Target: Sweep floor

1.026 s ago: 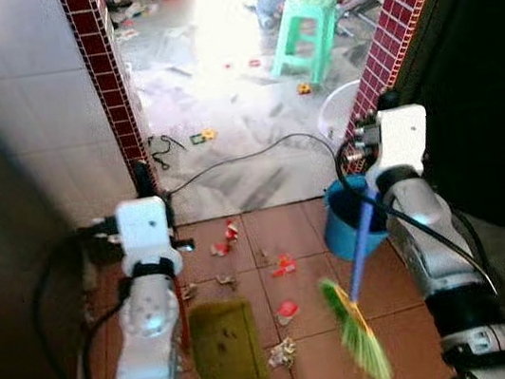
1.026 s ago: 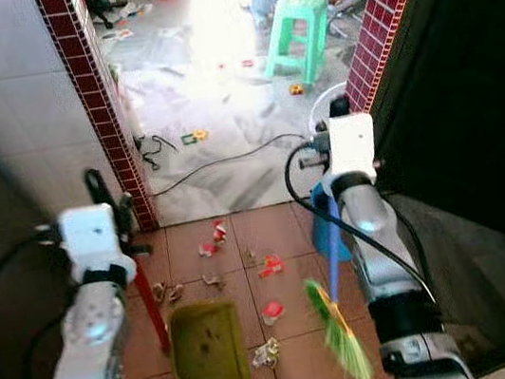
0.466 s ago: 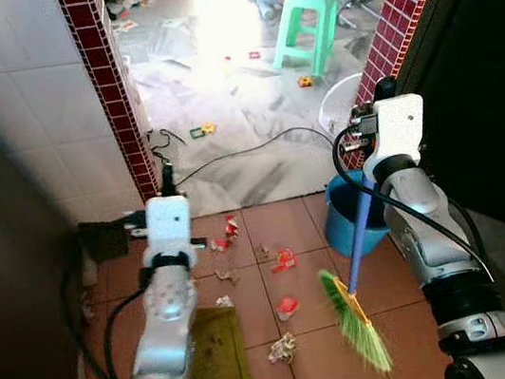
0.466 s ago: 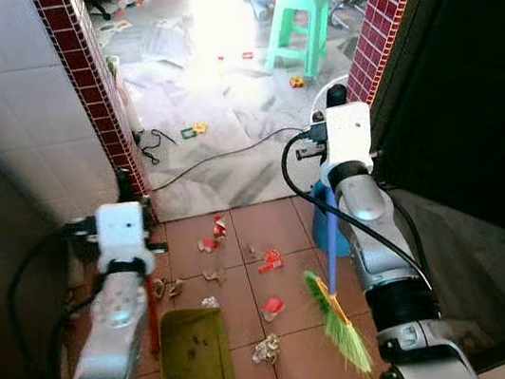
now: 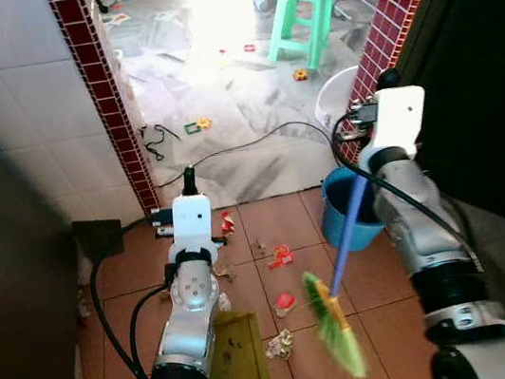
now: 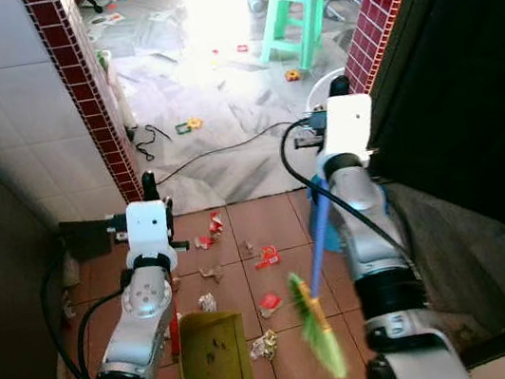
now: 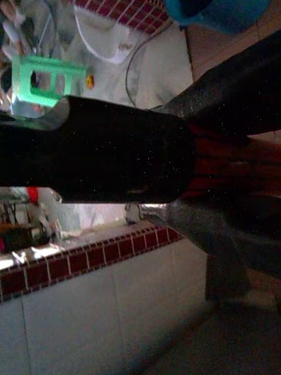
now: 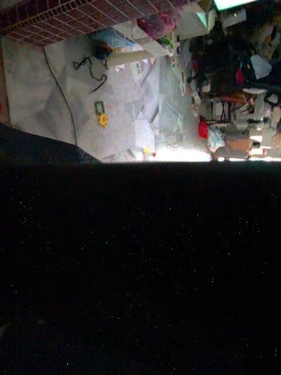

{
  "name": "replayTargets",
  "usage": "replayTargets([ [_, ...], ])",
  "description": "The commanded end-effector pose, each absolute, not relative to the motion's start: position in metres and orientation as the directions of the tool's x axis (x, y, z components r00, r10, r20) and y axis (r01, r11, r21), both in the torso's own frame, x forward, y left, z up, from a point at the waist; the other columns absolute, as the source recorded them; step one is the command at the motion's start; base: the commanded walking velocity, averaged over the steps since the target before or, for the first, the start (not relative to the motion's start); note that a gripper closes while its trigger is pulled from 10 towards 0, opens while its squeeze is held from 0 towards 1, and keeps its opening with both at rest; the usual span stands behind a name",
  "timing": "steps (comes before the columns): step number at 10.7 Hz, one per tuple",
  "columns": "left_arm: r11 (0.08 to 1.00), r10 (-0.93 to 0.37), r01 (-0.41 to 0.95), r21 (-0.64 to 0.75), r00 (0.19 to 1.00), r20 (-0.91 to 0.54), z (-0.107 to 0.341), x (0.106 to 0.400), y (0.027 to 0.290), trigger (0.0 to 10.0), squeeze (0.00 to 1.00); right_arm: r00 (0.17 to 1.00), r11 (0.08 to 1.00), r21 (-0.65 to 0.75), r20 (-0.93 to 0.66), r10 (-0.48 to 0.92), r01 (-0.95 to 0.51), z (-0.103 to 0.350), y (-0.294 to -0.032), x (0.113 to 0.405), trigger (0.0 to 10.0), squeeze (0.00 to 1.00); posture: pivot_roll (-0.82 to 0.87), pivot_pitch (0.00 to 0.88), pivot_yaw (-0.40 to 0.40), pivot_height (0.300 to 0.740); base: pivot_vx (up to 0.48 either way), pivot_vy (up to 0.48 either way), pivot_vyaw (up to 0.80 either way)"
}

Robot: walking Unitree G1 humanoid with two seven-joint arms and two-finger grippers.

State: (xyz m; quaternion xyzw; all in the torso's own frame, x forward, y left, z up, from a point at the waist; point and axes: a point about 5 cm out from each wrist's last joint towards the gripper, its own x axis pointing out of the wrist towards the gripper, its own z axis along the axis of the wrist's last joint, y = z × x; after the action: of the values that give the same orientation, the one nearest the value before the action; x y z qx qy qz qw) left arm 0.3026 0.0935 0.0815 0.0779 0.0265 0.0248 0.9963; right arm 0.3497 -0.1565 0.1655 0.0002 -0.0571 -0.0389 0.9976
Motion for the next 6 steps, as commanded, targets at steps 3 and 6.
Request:
replayTargets([
  [3, 0.989, 0.119, -0.111, 0.101, 0.99, -0.077, 0.075, 0.308, 0.091, 10.0, 0.0, 0.99, 0.991, 0.101, 0.099, -0.096, 0.086, 0.173, -0.146, 0.356, 10.0, 0.0, -0.08, 0.09, -0.073, 0.74, 0.0, 0.0, 0.0],
  [6, 0.99, 0.113, -0.104, 0.094, 0.989, -0.093, 0.07, 0.311, 0.085, 10.0, 0.0, 0.995, 0.959, 0.272, 0.05, -0.091, 0.074, 0.183, -0.127, 0.365, 10.0, 0.0, -0.08, 0.076, -0.081, 0.74, 0.0, 0.0, 0.0],
])
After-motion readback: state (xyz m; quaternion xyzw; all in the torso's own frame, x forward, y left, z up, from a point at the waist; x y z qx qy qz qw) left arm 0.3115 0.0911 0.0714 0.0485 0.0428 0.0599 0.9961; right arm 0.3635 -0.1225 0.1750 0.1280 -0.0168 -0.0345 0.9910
